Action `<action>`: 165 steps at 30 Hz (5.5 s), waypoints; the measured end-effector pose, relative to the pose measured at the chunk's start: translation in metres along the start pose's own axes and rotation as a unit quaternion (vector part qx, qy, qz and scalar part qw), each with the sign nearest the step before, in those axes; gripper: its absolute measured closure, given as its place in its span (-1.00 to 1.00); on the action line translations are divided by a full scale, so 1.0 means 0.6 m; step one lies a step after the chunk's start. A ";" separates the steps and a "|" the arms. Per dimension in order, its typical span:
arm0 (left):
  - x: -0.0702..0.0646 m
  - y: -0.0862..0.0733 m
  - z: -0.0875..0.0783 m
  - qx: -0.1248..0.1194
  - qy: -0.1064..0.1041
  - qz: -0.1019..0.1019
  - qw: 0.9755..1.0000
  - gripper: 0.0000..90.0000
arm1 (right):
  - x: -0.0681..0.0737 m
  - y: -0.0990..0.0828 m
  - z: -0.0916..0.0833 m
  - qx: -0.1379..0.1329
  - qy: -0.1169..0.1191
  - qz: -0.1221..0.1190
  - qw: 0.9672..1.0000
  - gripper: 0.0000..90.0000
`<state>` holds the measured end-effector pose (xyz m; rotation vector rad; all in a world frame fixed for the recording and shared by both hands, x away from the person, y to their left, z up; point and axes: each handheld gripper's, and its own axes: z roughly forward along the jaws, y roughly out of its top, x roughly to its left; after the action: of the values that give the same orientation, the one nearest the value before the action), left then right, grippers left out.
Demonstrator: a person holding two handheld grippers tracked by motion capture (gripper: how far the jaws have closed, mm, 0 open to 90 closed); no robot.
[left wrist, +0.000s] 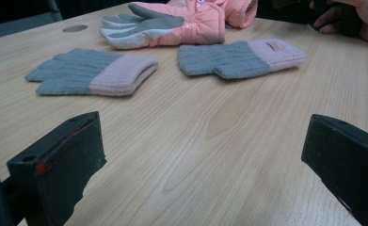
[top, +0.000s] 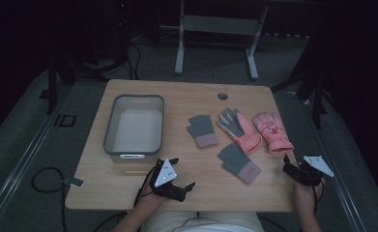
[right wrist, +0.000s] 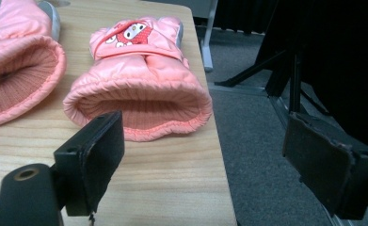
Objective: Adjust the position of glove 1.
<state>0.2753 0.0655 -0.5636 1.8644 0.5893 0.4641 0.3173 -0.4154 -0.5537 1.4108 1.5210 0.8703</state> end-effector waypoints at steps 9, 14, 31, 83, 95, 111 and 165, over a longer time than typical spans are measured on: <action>0.001 0.000 0.001 0.004 -0.003 0.000 1.000 -1.00 | -0.002 0.002 0.006 0.025 0.001 -0.001 1.000 -0.70; 0.000 0.000 0.001 0.002 -0.004 0.002 1.000 -1.00 | -0.002 0.003 0.009 0.048 0.005 -0.005 0.999 -0.71; 0.000 0.000 0.000 -0.001 -0.004 0.000 1.000 -1.00 | 0.010 0.058 -0.026 0.036 0.043 0.003 0.998 -0.71; 0.004 0.000 -0.001 -0.003 -0.016 -0.005 1.000 -1.00 | 0.192 0.261 0.032 0.056 0.240 -0.055 0.968 -0.58; 0.005 -0.001 -0.001 -0.005 -0.020 -0.006 1.000 -1.00 | 0.266 0.251 0.074 0.080 0.273 -0.082 0.955 -0.57; 0.003 -0.001 -0.001 -0.005 -0.018 -0.003 1.000 -1.00 | 0.354 0.237 0.119 0.102 0.314 -0.118 0.936 -0.15; 0.003 -0.002 -0.004 -0.012 -0.003 -0.008 1.000 -1.00 | 0.454 0.244 0.109 0.133 0.289 -0.048 0.947 0.89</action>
<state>0.2753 0.0688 -0.5638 1.8358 0.5916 0.4518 0.4376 -0.1326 -0.4810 1.3112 2.2005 1.1128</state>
